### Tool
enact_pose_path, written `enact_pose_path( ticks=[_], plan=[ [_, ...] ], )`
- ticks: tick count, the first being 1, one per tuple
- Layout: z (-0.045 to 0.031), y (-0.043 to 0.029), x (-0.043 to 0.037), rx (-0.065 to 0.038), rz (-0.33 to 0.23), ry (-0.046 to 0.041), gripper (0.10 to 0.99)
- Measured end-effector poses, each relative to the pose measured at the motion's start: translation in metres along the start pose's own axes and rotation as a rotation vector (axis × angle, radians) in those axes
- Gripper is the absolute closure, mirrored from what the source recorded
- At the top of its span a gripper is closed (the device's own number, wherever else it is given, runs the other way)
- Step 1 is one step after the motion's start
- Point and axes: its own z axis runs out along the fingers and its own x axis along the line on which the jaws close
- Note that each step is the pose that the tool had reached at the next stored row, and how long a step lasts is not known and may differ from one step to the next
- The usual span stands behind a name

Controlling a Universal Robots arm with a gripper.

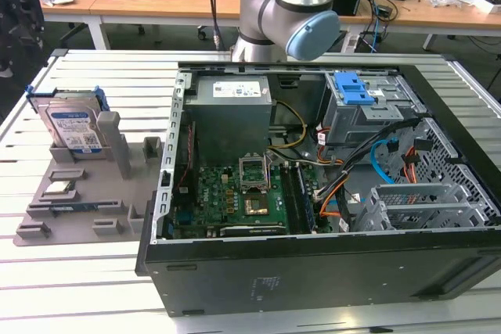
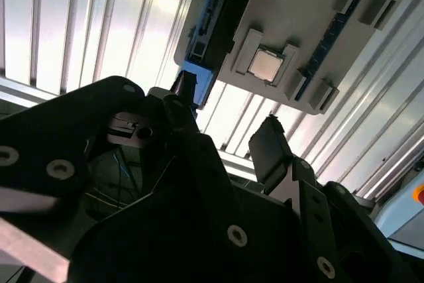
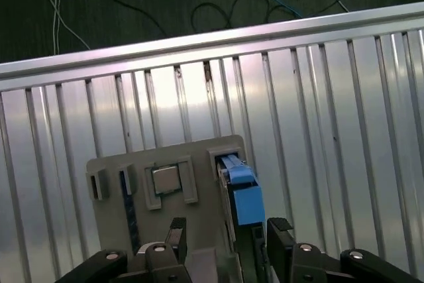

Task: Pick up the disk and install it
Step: 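Pick up the disk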

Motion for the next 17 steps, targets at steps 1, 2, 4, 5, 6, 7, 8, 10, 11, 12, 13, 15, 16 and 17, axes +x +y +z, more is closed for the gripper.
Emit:
enact_pose_path(
  ticks=[1, 2, 4, 5, 6, 7, 8, 10, 11, 12, 13, 15, 16, 17],
  plan=[
    [0.0121, -0.0003, -0.0012, 0.0, -0.056, 0.0063, 0.486],
    [0.0136, -0.0003, -0.0021, 0.0, -0.061, 0.0065, 0.486],
    [0.0164, -0.0005, -0.0046, 0.0, -0.07, 0.0067, 0.486],
    [0.0177, -0.0006, -0.006, 0.0, -0.074, 0.0067, 0.486],
    [0.0201, -0.0007, -0.0081, 0.0, -0.08, 0.0068, 0.486],
    [0.023, -0.0007, -0.0106, 0.0, -0.088, 0.0071, 0.486],
    [0.0251, -0.0007, -0.0124, 0.0, -0.094, 0.0073, 0.486],
    [0.0289, -0.0007, -0.0153, 0.0, -0.103, 0.0076, 0.486],
    [0.0308, -0.0007, -0.0165, 0.0, -0.108, 0.008, 0.486],
    [0.0336, -0.0007, -0.0181, 0.0, -0.114, 0.0089, 0.486],
    [0.0356, -0.001, -0.0194, -0.001, -0.12, 0.0095, 0.486],
    [0.0395, -0.0026, -0.0213, -0.001, -0.129, 0.0101, 0.486],
    [0.0407, -0.0033, -0.0218, 0.0, -0.132, 0.0102, 0.486],
    [0.042, -0.0036, -0.0221, 0.0, -0.134, 0.0103, 0.486]
  ],
)
